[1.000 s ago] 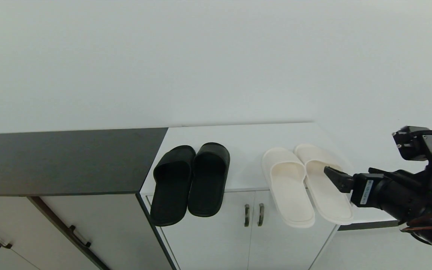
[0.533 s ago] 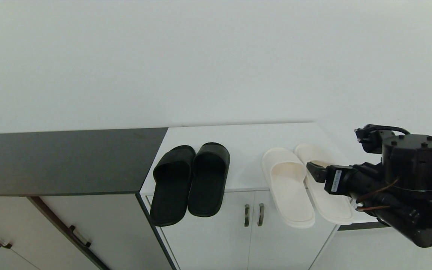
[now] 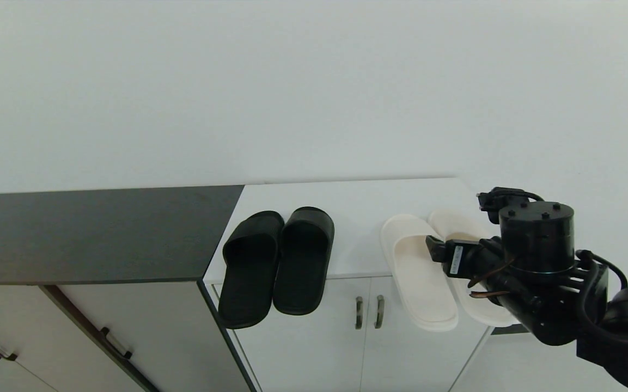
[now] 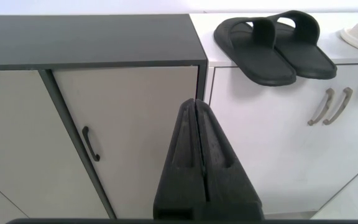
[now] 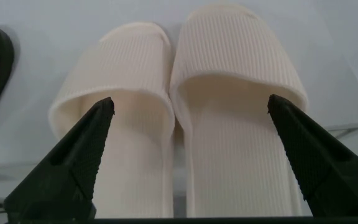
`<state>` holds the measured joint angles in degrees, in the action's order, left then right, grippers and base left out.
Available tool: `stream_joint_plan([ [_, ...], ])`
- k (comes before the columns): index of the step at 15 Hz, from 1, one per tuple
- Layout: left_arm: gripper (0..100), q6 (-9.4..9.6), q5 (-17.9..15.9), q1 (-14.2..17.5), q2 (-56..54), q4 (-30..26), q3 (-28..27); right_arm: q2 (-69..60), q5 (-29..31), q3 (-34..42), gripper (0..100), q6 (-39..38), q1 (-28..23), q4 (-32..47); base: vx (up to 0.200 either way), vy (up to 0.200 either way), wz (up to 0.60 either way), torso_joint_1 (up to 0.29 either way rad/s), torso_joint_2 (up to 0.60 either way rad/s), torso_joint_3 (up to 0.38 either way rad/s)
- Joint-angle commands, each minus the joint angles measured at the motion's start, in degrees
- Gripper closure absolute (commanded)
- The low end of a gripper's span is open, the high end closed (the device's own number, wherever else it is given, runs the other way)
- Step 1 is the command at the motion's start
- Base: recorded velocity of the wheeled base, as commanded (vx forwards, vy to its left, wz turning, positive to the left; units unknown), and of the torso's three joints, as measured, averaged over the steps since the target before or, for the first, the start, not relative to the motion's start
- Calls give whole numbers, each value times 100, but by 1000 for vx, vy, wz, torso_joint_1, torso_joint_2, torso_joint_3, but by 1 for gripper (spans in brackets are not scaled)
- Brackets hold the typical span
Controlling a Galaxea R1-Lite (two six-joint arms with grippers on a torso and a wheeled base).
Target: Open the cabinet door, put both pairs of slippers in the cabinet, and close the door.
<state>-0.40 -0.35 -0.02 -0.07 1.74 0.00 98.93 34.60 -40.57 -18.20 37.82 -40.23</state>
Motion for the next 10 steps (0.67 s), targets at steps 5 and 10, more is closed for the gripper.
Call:
stream_joint_plan([
  [5, 100, 23, -9, -6, 7, 1, 0, 443, 82, -188, 0, 1, 15, -11, 0, 0, 0, 0, 0, 0],
  [10, 100, 23, -9, 2, 7, 1, 0, 865, 100, -390, 0, 36, 7, -134, 0, 0, 0, 0, 0, 0],
])
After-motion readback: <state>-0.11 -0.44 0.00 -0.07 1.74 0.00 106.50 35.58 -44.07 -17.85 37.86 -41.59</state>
